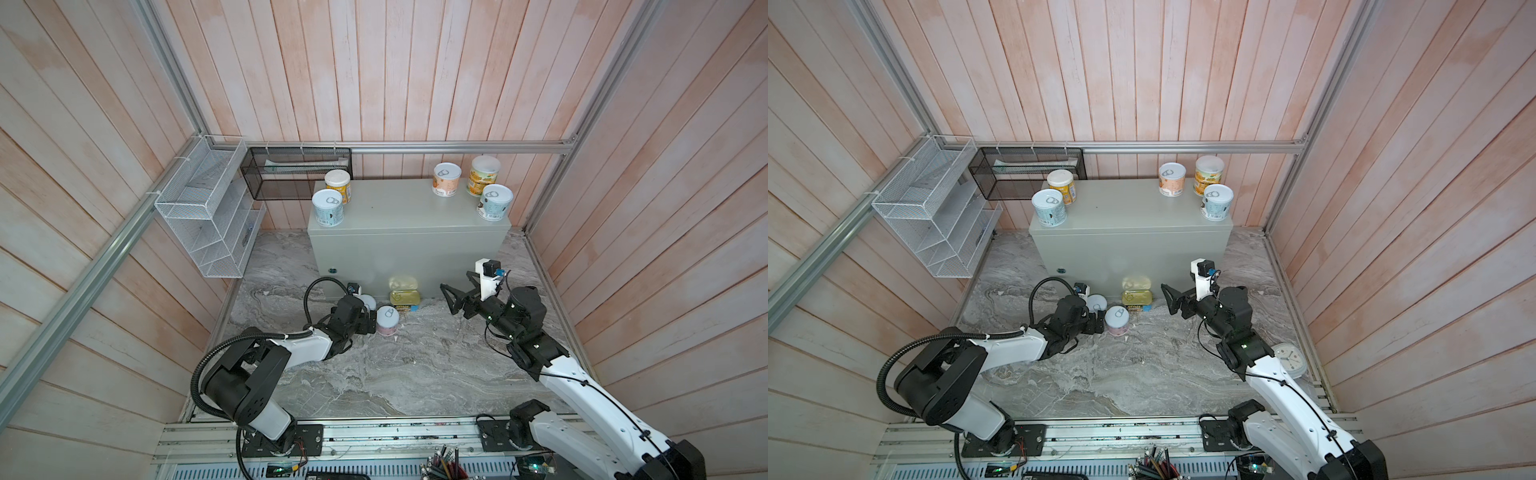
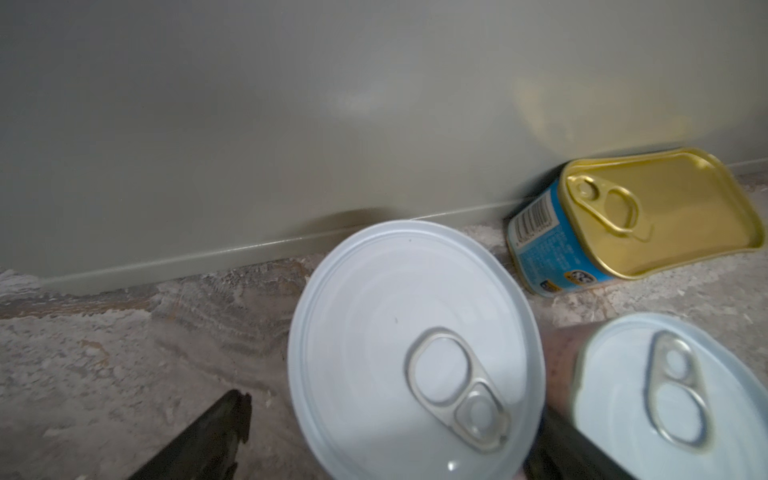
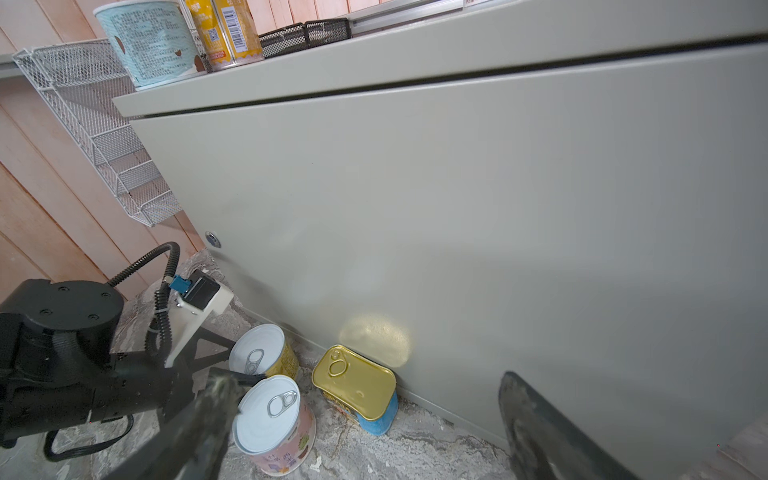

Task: Place and organize the canned foods onto the counter
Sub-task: 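Lower the left gripper around the yellow-labelled can and close, then lift the can with the left gripper toward the right gripper while the right gripper approaches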

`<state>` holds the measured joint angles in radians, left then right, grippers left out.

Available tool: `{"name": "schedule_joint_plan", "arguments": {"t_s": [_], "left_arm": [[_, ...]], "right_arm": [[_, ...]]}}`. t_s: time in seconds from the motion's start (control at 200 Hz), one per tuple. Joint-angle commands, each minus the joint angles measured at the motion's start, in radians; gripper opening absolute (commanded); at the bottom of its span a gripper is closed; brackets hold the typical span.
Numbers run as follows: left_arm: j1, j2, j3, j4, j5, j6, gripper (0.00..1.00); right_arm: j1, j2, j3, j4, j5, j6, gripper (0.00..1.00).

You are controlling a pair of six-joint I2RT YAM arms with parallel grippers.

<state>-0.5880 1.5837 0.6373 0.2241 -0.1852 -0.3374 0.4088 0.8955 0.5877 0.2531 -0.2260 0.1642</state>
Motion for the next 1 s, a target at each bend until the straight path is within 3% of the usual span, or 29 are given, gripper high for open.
{"name": "schedule_joint_plan", "arguments": {"t_s": [0.0, 0.39, 0.575, 0.68, 0.995], "left_arm": [[-0.002, 0.023, 0.037, 0.011, -0.011, -0.012, 1.0], [-0.004, 0.081, 0.088, 0.035, -0.022, -0.027, 0.99], [-0.007, 0.069, 0.075, 0.063, -0.02, -0.011, 0.87], [-0.012, 0.067, 0.069, 0.058, -0.023, -0.002, 0.73], [-0.02, 0.039, 0.04, 0.049, -0.031, -0.014, 0.63]], "right_arm": [[0.002, -0.011, -0.008, -0.007, 0.013, -0.011, 0.97], [0.002, 0.003, 0.001, -0.014, -0.01, -0.011, 0.97], [0.004, 0.019, 0.009, -0.012, -0.064, -0.009, 0.97], [0.004, 0.023, 0.009, -0.011, -0.063, -0.008, 0.97], [0.004, 0.034, 0.009, -0.005, -0.074, -0.005, 0.97]]}}
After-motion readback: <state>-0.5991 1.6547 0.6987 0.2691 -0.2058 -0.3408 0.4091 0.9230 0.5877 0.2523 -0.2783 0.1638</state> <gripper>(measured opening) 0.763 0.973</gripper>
